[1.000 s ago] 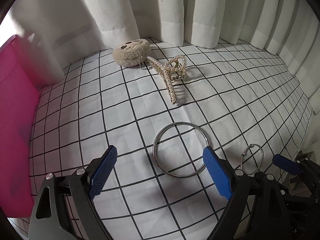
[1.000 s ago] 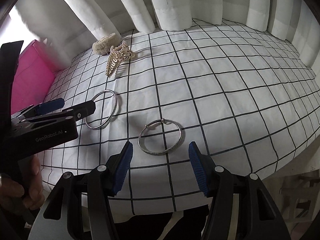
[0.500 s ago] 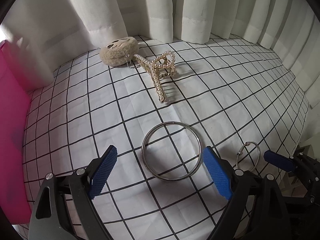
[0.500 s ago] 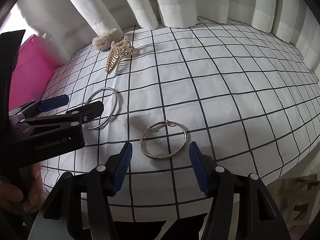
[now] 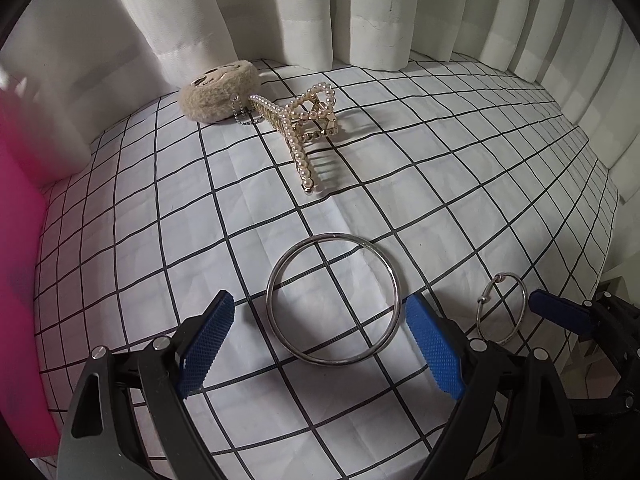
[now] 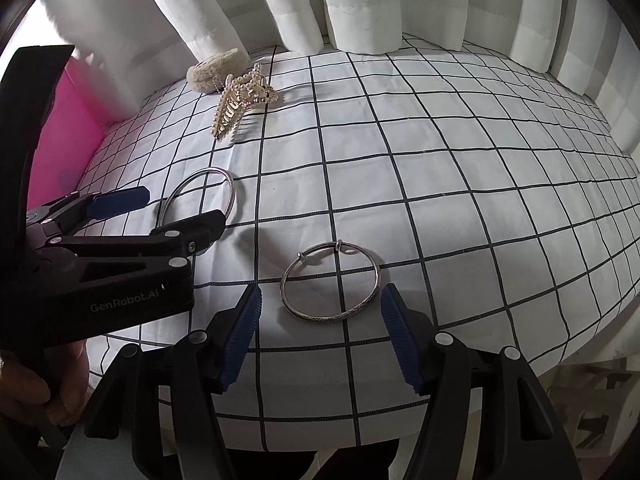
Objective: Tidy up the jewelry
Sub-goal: 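Close the left gripper on the large silver hoop while the right gripper grasps the thin silver bangle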
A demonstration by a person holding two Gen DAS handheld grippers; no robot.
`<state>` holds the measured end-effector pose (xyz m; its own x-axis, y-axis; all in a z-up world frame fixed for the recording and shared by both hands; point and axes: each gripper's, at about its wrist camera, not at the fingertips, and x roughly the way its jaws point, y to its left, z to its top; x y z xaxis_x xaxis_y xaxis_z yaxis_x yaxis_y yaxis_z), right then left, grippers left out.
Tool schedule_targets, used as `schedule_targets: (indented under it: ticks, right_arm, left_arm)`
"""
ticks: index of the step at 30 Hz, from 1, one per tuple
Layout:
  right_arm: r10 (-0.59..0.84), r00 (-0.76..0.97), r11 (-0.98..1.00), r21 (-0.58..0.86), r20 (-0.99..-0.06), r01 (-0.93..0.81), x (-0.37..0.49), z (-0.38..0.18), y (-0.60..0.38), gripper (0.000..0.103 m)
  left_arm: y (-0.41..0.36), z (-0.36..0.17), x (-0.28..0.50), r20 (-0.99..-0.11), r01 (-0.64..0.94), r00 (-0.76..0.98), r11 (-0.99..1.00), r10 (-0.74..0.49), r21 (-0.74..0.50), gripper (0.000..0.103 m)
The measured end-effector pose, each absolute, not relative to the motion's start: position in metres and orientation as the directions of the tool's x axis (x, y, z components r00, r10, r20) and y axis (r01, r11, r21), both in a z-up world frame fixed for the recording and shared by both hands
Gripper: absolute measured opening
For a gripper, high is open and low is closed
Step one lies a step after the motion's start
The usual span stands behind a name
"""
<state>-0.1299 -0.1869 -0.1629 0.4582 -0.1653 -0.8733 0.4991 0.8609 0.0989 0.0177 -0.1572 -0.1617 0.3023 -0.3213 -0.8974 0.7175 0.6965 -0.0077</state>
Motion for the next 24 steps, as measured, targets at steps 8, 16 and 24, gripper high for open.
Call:
schedule_targets:
  ticks: [8,16,24]
  right_arm:
    - [-0.225,0.431,0.874,0.015,-0.874,0.486,-0.124,-0.166,-0.183,0.066]
    - [-0.262,0.438,0.886,-0.034,-0.860,0.463,-0.121,-0.170,-0.184,0.073]
    - [-0.274,0.467,0.889,-0.036,-0.841,0.456,-0.123,-0.170,-0.182,0.075]
  left_arm:
    - [-0.160,-0.171,0.020,-0.897,0.717,0.313,0.697,-0.311,0.009,0.094]
    - [-0.157,-0.174,0.023,-0.875,0.720,0.333,0.694,-0.350,-0.003,0.098]
    - [-0.158,-0.174,0.022,-0.859,0.723,0.355,0.691,-0.369,0.002,0.097]
